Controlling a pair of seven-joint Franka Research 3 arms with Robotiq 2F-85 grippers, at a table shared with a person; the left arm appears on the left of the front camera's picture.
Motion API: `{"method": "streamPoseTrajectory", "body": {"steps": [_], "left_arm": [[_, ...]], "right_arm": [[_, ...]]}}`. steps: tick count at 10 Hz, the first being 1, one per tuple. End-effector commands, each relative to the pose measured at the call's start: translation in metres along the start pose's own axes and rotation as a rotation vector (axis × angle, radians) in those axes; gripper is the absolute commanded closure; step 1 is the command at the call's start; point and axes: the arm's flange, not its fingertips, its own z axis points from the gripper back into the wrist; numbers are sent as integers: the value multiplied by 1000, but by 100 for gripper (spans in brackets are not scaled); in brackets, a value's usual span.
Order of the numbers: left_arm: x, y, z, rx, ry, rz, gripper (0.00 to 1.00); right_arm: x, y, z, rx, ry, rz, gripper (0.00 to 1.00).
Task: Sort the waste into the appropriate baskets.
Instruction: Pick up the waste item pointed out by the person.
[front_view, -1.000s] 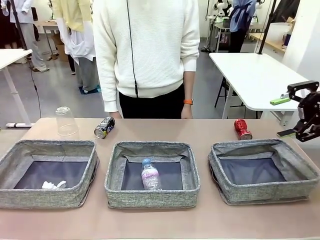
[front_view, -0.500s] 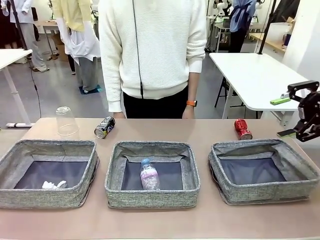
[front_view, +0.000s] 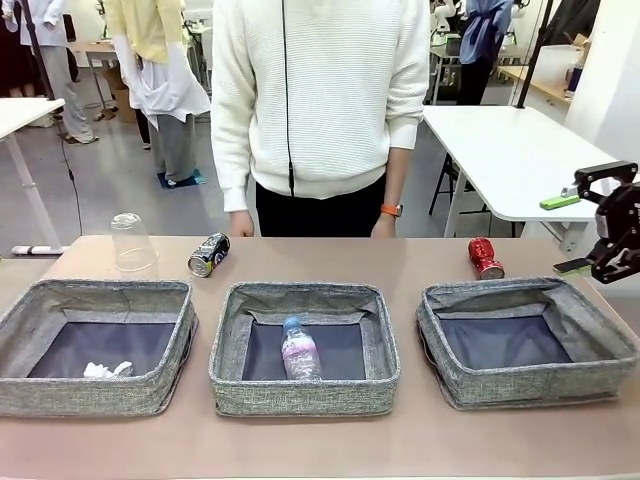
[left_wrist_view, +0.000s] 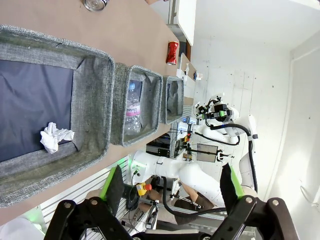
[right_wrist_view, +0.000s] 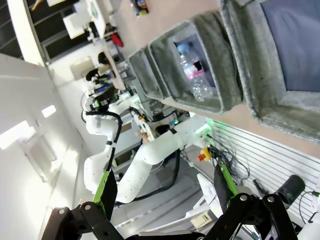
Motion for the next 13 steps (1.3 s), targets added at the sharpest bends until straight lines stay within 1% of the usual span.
{"method": "streamPoseTrajectory", "body": {"steps": [1, 12, 13], "left_arm": [[1, -1, 0, -19, -1, -18, 0], [1, -1, 0, -19, -1, -18, 0], [0, 0, 0, 0, 0, 0, 0]], "right_arm": [[1, 5, 4, -6, 10, -12, 0], [1, 5, 4, -6, 10, -12, 0], [1, 5, 4, -6, 10, -12, 0]]}}
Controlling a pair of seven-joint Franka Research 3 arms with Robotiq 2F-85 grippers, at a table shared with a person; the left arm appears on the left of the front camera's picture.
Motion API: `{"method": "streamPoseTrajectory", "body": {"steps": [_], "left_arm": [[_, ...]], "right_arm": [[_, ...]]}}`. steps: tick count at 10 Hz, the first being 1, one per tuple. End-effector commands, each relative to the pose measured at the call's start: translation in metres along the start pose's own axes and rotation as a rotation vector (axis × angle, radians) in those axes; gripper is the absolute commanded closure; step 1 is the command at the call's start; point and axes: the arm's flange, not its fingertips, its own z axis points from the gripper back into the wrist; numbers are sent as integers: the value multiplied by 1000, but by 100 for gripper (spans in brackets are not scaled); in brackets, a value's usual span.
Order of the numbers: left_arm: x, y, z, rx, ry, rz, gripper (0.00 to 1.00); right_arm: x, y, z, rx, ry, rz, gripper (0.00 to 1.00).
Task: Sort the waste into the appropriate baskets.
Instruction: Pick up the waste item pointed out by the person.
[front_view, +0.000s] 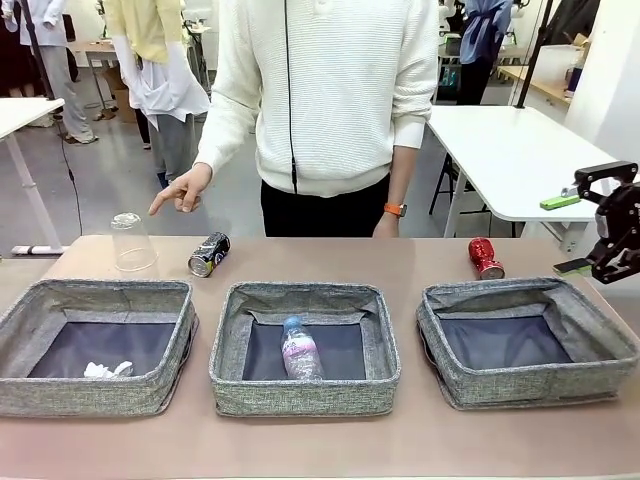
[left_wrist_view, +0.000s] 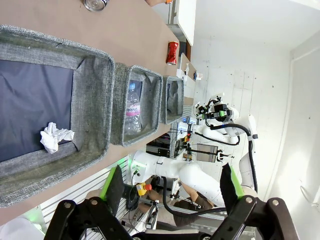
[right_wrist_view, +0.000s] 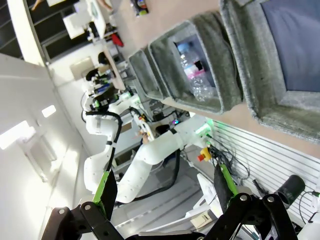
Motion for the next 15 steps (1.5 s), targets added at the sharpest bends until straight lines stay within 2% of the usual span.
{"method": "streamPoseTrajectory", "body": {"steps": [1, 2, 3, 4, 6, 7, 8, 9, 11, 12, 13, 14, 15], "left_arm": [[15, 0, -10, 119, 34, -272, 0], [39, 4, -18, 238, -173, -781, 0], [65, 13, -29, 114, -252, -1024, 0], [84, 19, -38, 104, -328, -1159, 0], [112, 20, -45, 94, -404, -1272, 0], [130, 21, -47, 203, -456, -1297, 0], [173, 31, -43, 347, -461, -1107, 0], [116, 12, -42, 197, -248, -990, 0], [116, 12, -42, 197, -248, -990, 0], [139, 22, -42, 235, -314, -1047, 0], [166, 38, -39, 113, 14, -1175, 0], [189, 56, -39, -59, 177, -1310, 0], [204, 72, -42, -120, 161, -1417, 0]], "right_arm": [[1, 5, 4, -6, 10, -12, 0], [1, 5, 4, -6, 10, -12, 0], [1, 5, 4, -6, 10, -12, 0], [1, 5, 4, -6, 10, -12, 0], [1, 5, 4, -6, 10, -12, 0], [1, 5, 4, -6, 10, -12, 0], [1, 5, 4, -6, 10, -12, 0], [1, 5, 4, -6, 10, -12, 0], [1, 5, 4, -6, 10, -12, 0], [1, 5, 4, -6, 10, -12, 0], [1, 5, 4, -6, 10, -12, 0], [1, 5, 4, -6, 10, -12, 0], [1, 5, 4, -6, 10, -12, 0]]}}
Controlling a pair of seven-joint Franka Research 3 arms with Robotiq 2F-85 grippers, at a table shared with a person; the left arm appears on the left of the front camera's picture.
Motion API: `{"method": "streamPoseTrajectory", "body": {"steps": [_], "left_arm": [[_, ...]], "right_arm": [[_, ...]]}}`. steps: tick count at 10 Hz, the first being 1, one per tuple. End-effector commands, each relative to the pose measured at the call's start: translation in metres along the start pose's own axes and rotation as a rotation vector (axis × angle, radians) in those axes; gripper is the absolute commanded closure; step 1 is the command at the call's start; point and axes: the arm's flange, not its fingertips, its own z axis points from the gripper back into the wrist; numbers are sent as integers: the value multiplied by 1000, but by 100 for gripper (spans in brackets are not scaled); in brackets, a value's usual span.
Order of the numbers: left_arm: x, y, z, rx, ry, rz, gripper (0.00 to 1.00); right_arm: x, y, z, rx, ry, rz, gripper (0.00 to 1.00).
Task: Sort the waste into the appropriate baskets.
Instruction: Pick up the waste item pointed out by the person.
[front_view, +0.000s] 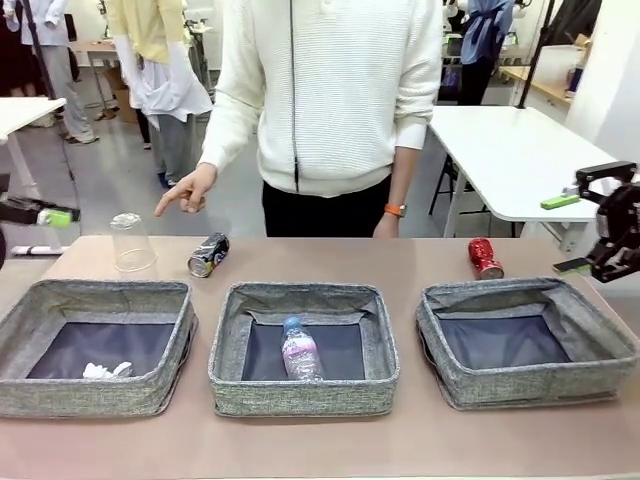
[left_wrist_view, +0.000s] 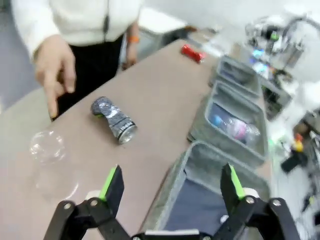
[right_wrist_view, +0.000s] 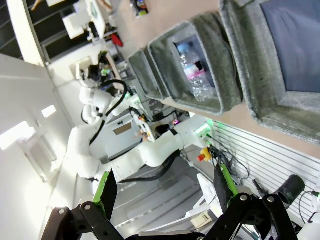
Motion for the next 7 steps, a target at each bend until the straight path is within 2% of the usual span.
{"method": "streamPoseTrajectory", "body": {"steps": [1, 3, 4, 5, 6, 7], "left_arm": [[-12, 52, 10, -97, -40, -205, 0], [-20, 74, -6, 85, -67, -256, 0], [-21, 88, -15, 209, -113, -257, 0], [-24, 68, -2, -17, -19, -218, 0], [-24, 68, -2, -17, -19, -218, 0], [-28, 86, -5, 85, -61, -228, 0]], "right_arm": [[-1, 5, 3, -5, 10, -11, 0], [-1, 5, 3, -5, 10, -11, 0], [-1, 5, 3, -5, 10, -11, 0], [-1, 5, 3, -5, 10, -11, 0], [-1, 5, 3, -5, 10, -11, 0], [-1, 5, 3, -5, 10, -11, 0]]}}
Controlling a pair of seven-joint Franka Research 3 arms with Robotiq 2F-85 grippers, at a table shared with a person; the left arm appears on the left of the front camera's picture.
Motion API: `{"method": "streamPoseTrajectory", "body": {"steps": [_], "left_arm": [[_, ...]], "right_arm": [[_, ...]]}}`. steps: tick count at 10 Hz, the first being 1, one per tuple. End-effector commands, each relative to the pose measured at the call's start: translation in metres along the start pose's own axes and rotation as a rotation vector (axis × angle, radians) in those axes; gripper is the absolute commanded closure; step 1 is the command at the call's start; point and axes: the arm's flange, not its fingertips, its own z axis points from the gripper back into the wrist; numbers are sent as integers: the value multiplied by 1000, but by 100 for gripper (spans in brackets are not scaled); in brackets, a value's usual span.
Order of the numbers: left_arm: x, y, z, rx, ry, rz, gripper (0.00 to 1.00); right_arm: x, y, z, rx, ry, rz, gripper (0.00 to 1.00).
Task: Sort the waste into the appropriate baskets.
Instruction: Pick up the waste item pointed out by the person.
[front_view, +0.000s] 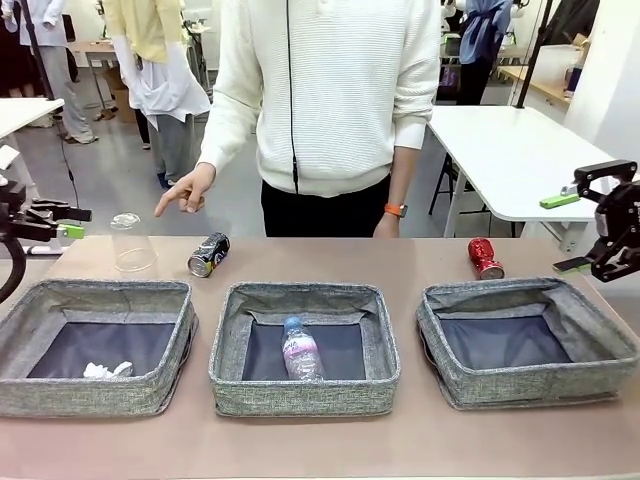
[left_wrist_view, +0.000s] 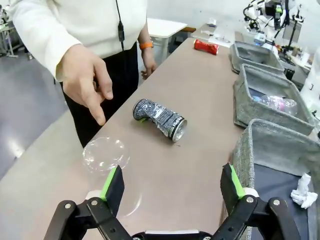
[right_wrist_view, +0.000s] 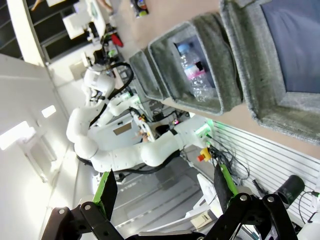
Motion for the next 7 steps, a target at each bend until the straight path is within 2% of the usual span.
{"method": "streamPoseTrajectory", "body": {"steps": [1, 4, 7], "left_arm": [[-6, 11, -1, -36, 31, -73, 0], [-31, 37, -11, -3, 72, -46, 0], [-40, 64, -30, 24, 100, -9, 0]], "right_arm": [[-1, 4, 2, -4, 10, -12, 0], [-1, 4, 2, -4, 10, -12, 0], [-1, 4, 2, -4, 10, -12, 0]]}}
